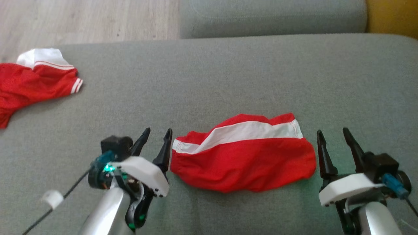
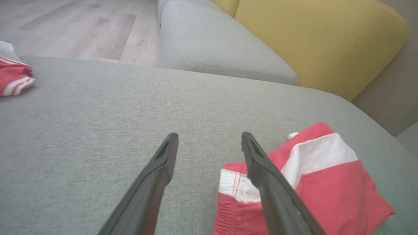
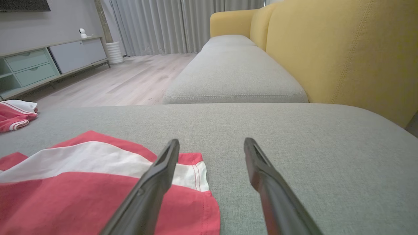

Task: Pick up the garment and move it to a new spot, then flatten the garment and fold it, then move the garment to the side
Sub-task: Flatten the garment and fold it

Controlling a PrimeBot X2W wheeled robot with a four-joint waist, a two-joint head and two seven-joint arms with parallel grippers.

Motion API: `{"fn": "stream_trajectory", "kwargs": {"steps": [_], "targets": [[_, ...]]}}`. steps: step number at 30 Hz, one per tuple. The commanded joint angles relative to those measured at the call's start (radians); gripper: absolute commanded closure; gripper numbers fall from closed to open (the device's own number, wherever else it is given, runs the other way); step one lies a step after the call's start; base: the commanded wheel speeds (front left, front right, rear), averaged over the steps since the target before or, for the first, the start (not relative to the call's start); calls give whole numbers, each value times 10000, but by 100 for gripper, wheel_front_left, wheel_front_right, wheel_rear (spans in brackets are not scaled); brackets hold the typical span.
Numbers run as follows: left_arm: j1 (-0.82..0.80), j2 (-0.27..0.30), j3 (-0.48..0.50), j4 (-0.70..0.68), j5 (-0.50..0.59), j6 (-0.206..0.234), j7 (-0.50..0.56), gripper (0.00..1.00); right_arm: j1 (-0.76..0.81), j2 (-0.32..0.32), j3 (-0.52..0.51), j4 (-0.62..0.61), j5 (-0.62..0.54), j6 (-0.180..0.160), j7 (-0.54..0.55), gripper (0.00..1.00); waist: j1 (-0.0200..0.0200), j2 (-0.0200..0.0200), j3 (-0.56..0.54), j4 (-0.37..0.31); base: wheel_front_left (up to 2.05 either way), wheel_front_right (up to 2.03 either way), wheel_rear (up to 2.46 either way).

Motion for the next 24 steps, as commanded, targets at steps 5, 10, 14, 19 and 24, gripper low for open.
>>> {"fn": "stream_trajectory", "kwargs": {"steps": [5,10,14,19,24], "targets": [[-1005,-23,167,333,-455,-223,968,0,-652,-41,274,-435,-201,73,85,0,-2,0,468,-87,0,0,0],[-1254,101,-23,558,-728,-471,1698,0,-775,-41,249,-413,-290,73,93,0,-2,0,691,-135,0,0,0],[-1190,244,-186,354,-1045,-680,2111,0,-815,-41,202,-347,-332,73,63,0,-2,0,750,-169,0,0,0],[-912,380,-356,-147,-1576,-829,2545,0,-803,-41,189,-277,-356,73,48,0,-2,0,728,-231,0,0,0],[-747,559,-528,-152,-1773,-849,2928,0,-785,-41,280,-171,-367,73,63,0,-2,0,625,-364,0,0,0]]}}
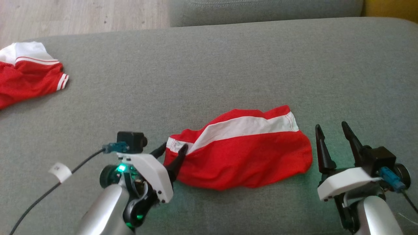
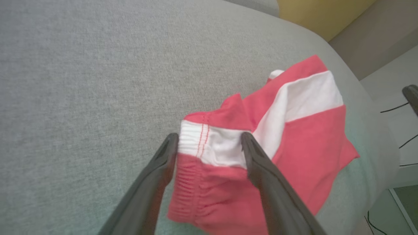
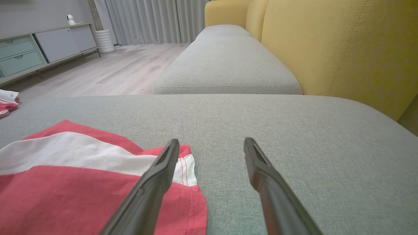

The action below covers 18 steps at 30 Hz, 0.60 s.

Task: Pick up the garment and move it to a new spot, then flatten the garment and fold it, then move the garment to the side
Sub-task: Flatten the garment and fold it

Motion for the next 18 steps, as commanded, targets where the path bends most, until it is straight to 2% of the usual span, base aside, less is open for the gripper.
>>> {"fn": "stream_trajectory", "kwargs": {"steps": [1,8,11,12,16,17,18], "targets": [[-164,182,286,-215,-46,-16,106,0,-340,-41,292,-266,-47,73,-20,0,0,0,-48,-65,0,0,0],[-66,232,209,-280,-156,-36,93,1,-313,-41,280,-230,-72,73,-52,0,0,0,-144,-157,0,0,0],[12,205,317,-431,-239,-33,-184,14,-301,-41,218,-203,-95,73,-54,0,0,0,-190,-137,0,0,0],[39,173,368,-489,-289,-30,-280,26,-314,-41,190,-181,-102,73,-48,0,0,0,-202,-124,0,0,0],[152,122,340,-596,-358,-31,-367,94,-460,-41,124,-66,-255,73,36,0,0,0,-230,-48,0,0,0],[152,122,340,-596,-358,-31,-367,94,-460,-41,124,-66,-255,73,36,0,0,0,-230,-48,0,0,0],[181,116,305,-619,-359,-32,-356,100,-540,-41,110,-23,-307,73,69,0,0,0,-225,-29,0,0,0]]}}
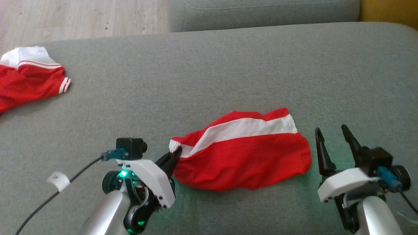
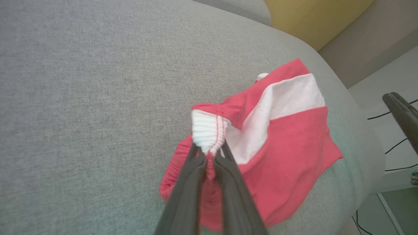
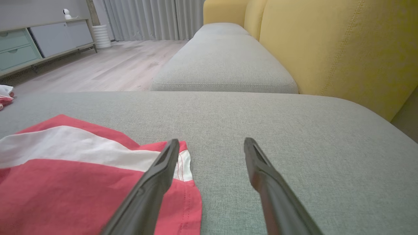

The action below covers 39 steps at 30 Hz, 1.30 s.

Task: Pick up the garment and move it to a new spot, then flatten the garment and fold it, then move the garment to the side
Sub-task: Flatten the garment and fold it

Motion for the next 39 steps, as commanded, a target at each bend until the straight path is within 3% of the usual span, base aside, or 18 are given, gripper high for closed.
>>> {"fn": "stream_trajectory", "kwargs": {"steps": [1,11,17,25,26,28,29,34,39], "targets": [[-197,96,340,-396,-18,-35,-75,100,-611,-43,176,-253,-130,73,54,0,1,0,14,24,0,0,0],[-216,-17,446,-687,387,193,-1163,100,-2383,-818,565,1564,205,73,1478,0,1,0,250,278,0,0,0],[-201,-226,242,-642,544,209,-1491,100,-3531,-1252,1877,3378,1053,73,3053,0,1,0,446,524,0,0,0],[-289,-325,130,-588,606,202,-1725,100,-4447,-1704,3881,4619,2239,73,3644,0,1,0,646,639,0,0,0],[-302,-323,130,-577,608,201,-1749,100,-4536,-1739,4086,4730,2311,73,3638,7,1,0,664,635,0,0,0],[-335,-314,136,-558,618,207,-1798,100,-4706,-1800,4423,4893,2456,73,3519,45,1,0,693,623,0,0,0],[-352,-307,140,-549,622,212,-1818,100,-4791,-1835,4558,4968,2484,73,3428,52,1,0,702,615,0,0,0],[-388,-265,179,-526,603,255,-1877,100,-5105,-1875,4997,5322,2578,73,3003,58,1,0,687,534,0,0,0],[-386,-190,222,-514,568,290,-1905,100,-5245,-1817,5386,5618,2712,73,2780,75,1,0,669,434,0,0,0]]}}
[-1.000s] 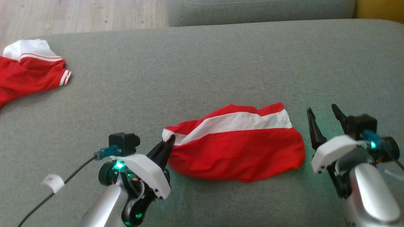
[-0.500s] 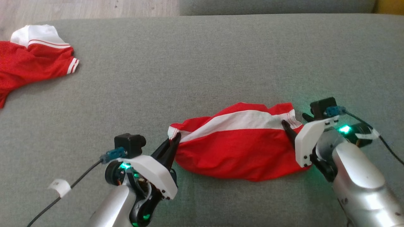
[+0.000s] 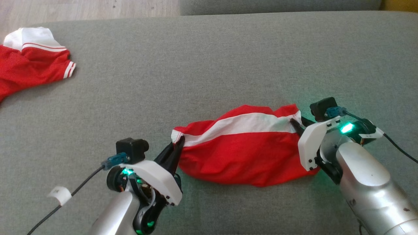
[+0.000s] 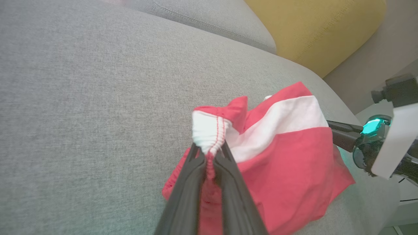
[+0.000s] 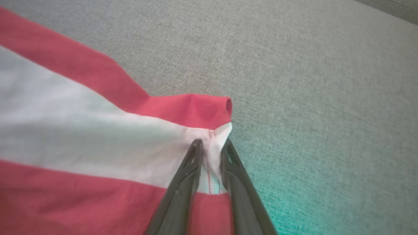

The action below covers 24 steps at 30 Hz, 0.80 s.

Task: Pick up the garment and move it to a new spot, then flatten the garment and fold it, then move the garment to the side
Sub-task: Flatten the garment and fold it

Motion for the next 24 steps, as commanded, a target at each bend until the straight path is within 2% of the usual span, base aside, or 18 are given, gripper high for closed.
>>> {"fn": "stream_trajectory", "kwargs": {"steps": [1,4,5,7,16,24], "targets": [[-493,153,351,-256,26,56,-145,100,-328,-2,256,-39,12,71,-196,78,0,0,-2,-39,0,0,0],[-506,194,381,-261,28,90,-194,100,-460,15,281,64,-49,71,-568,86,0,0,-32,-90,0,0,0],[-506,194,381,-261,28,90,-194,100,-460,15,281,64,-49,71,-568,86,0,0,-32,-90,0,0,0],[-512,220,417,-281,27,123,-247,100,-518,40,249,87,-92,71,-817,100,0,0,-87,-123,0,0,0],[-489,366,669,-600,11,302,-595,100,-471,72,-98,-222,60,71,-1615,100,0,0,-634,-329,0,0,0],[-944,749,1219,-1522,46,510,-899,100,-343,-333,-800,-1773,733,71,-1998,100,0,0,-1506,-618,0,0,0]]}}
